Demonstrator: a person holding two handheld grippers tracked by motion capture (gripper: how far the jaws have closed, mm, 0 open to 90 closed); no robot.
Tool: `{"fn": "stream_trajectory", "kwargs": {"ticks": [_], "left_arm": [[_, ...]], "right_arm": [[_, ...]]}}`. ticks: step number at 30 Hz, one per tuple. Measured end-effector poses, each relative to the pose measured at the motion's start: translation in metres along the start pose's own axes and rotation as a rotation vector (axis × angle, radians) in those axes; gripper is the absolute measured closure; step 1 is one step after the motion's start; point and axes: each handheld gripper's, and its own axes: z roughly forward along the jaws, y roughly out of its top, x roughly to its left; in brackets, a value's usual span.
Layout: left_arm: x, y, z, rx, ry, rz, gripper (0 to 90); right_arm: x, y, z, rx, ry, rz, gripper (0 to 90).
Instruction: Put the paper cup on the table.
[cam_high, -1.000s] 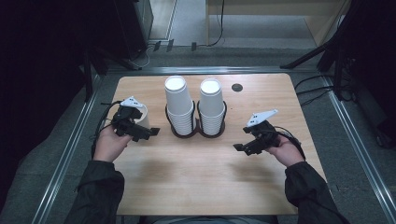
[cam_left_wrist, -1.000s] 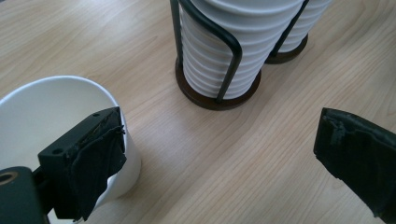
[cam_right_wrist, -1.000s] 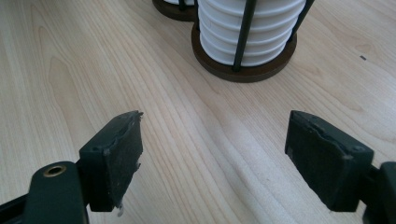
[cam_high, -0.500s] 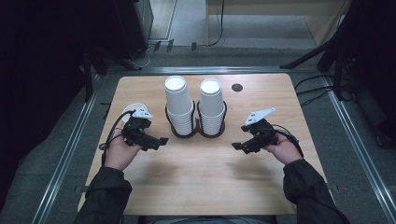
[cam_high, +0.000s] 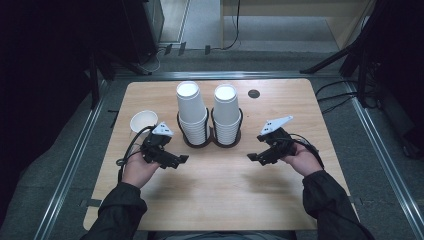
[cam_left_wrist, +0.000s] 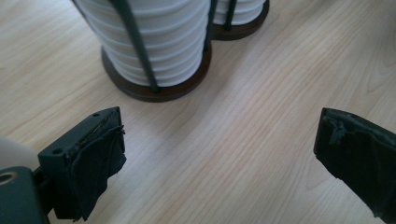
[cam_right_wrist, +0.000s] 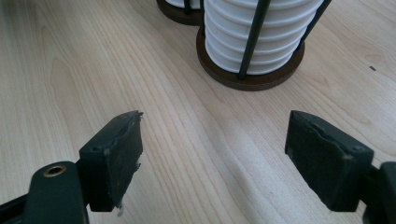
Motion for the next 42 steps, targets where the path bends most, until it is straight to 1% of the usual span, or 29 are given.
{"fn": "stream_trajectory", "kwargs": {"ticks": [1,4,5,6,7,8,9,12,14,15,17,19,21,22,24,25,26,28,36,39,42], "left_arm": [[-0.001,0.000,0.002,0.005,-0.001,0.008,2.1],[-0.004,0.000,0.005,0.001,-0.010,0.016,2.1],[-0.005,-0.001,0.006,-0.001,-0.013,0.027,2.1],[-0.006,-0.001,0.010,-0.004,-0.029,0.024,2.0],[-0.006,-0.001,0.010,-0.004,-0.029,0.024,2.1],[-0.007,-0.002,0.012,-0.013,-0.040,0.012,2.1],[-0.010,-0.002,0.018,-0.005,-0.074,0.004,2.1],[-0.017,0.000,0.027,0.021,-0.078,0.037,2.1],[-0.018,0.002,0.029,0.023,-0.084,0.043,2.1],[-0.022,0.004,0.034,0.027,-0.095,0.053,2.1],[-0.026,0.007,0.037,0.033,-0.099,0.071,2.0],[-0.030,0.009,0.040,0.038,-0.107,0.082,2.1],[-0.033,0.011,0.044,0.045,-0.123,0.093,2.1],[-0.033,0.011,0.044,0.045,-0.123,0.093,2.1],[-0.039,0.013,0.048,0.051,-0.127,0.147,2.1],[-0.040,0.014,0.049,0.046,-0.136,0.158,2.1],[-0.040,0.014,0.049,0.046,-0.136,0.158,2.0],[-0.044,0.016,0.052,0.043,-0.159,0.162,2.1],[-0.053,0.022,0.058,0.040,-0.198,0.168,2.1],[-0.054,0.023,0.059,0.049,-0.201,0.183,2.1],[-0.053,0.023,0.060,0.048,-0.199,0.177,2.1]], "right_arm": [[0.000,0.000,0.000,0.000,0.000,-0.001,19.5],[0.001,0.000,0.001,0.002,0.000,-0.001,19.5],[0.001,0.000,0.001,0.006,0.001,-0.001,19.4],[0.001,-0.001,0.002,0.014,0.001,-0.007,19.4],[0.002,-0.001,0.003,0.015,0.001,-0.008,19.4],[0.002,-0.001,0.003,0.015,0.001,-0.008,19.4],[0.002,-0.002,0.004,0.018,0.004,-0.007,19.4],[0.004,-0.003,0.004,0.023,0.006,-0.009,19.4],[0.005,-0.004,0.004,0.028,0.006,-0.011,19.4],[0.006,-0.005,0.004,0.029,0.003,-0.010,19.4],[0.007,-0.007,0.004,0.032,0.006,-0.014,19.5],[0.009,-0.008,0.004,0.034,0.003,-0.010,19.4],[0.010,-0.009,0.004,0.036,0.005,-0.012,19.5],[0.011,-0.010,0.004,0.038,0.002,-0.010,19.4],[0.011,-0.011,0.003,0.033,0.001,0.005,19.3],[0.012,-0.011,0.003,0.028,0.000,0.016,19.3],[0.013,-0.011,0.002,0.021,0.001,0.030,19.4],[0.014,-0.012,0.001,0.012,0.003,0.030,19.4],[0.019,-0.013,0.003,0.025,0.004,0.021,19.4],[0.020,-0.014,0.003,0.027,0.005,0.019,19.4],[0.020,-0.015,0.003,0.031,0.004,0.014,19.4]]}}
